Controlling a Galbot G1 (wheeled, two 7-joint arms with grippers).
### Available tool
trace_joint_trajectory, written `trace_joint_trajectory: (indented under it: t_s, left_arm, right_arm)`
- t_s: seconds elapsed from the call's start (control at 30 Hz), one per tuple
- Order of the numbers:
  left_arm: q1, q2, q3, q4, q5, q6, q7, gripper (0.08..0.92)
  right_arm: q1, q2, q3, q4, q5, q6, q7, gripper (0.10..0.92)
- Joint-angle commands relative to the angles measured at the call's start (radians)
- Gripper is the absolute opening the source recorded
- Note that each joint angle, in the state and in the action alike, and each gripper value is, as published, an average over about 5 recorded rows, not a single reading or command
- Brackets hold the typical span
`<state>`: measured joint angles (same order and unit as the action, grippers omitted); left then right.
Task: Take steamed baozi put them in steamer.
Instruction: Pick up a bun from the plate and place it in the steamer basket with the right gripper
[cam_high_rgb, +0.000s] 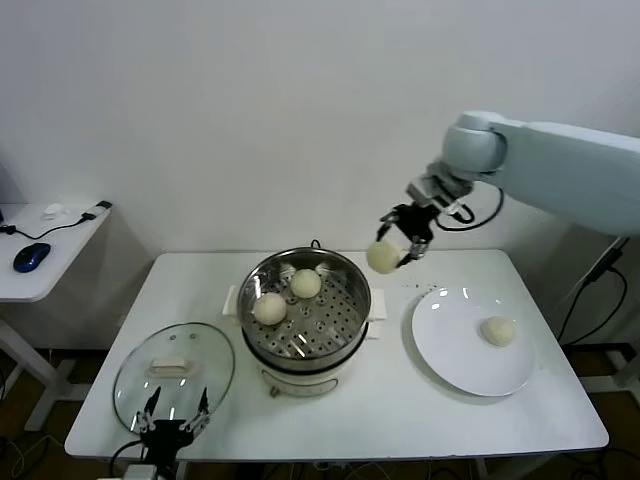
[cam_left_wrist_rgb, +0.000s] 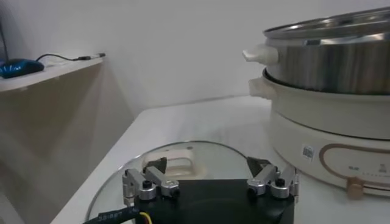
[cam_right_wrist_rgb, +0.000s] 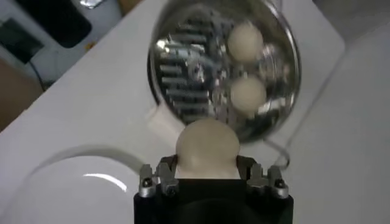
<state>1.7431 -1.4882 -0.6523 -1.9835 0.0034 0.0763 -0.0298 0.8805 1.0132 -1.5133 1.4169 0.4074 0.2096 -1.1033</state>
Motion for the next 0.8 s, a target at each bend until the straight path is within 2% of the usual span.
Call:
trace_joint_trajectory:
  t_s: [0.03,0.27,0.63,0.8]
  left_arm:
    - [-0.001,0.001,0.000,0.001,0.000,0.002,0.000,0.823]
    - [0.004,0.000,-0.001,-0.002,0.001,-0.004,0.000,0.823]
    - [-0.001,-0.002,0.001,-0.001,0.000,-0.003,-0.001,0.823]
    - [-0.002,-0.001,-0.001,-0.004,-0.002,-0.003,-0.001,0.823]
  right_arm:
    - [-0.015,0.213,-0.001,0.152,-0.154,0.179,0.003,0.653]
    - [-0.170,0.296,-0.001,0.046,-0.282,0.192,0.068,0.653]
    - [-0.302,0.357,0.012,-0.099,-0.374,0.192,0.137,0.653]
    - [-0.321,0.371,0.014,-0.142,-0.372,0.205,0.128,0.656]
